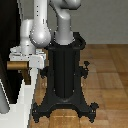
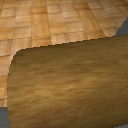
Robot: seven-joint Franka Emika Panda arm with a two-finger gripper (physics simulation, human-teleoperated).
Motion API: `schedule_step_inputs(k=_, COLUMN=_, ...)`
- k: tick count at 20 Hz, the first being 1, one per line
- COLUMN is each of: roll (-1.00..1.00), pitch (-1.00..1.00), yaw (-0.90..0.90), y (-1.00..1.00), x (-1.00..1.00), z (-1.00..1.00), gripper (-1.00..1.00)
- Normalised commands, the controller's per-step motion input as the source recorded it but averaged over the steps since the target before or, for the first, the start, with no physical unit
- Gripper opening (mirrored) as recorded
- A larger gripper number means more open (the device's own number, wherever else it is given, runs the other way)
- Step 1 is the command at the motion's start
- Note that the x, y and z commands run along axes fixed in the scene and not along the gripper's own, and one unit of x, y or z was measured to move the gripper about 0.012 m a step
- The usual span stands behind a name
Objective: Open the door by pressing down and pulling on the handle.
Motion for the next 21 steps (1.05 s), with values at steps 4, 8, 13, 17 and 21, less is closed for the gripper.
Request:
schedule_step_inputs(k=4, roll=0.0, pitch=0.0, yaw=0.0, y=1.0, x=0.0, z=0.0, gripper=-1.0)
schedule_step_inputs(k=8, roll=0.0, pitch=0.0, yaw=0.0, y=1.0, x=0.0, z=0.0, gripper=-1.0)
schedule_step_inputs(k=13, roll=0.0, pitch=0.0, yaw=0.0, y=1.0, x=0.0, z=0.0, gripper=-1.0)
schedule_step_inputs(k=17, roll=0.0, pitch=0.0, yaw=0.0, y=0.5, x=0.0, z=0.0, gripper=-1.0)
schedule_step_inputs(k=21, roll=0.0, pitch=0.0, yaw=0.0, y=0.0, x=0.0, z=0.0, gripper=-1.0)
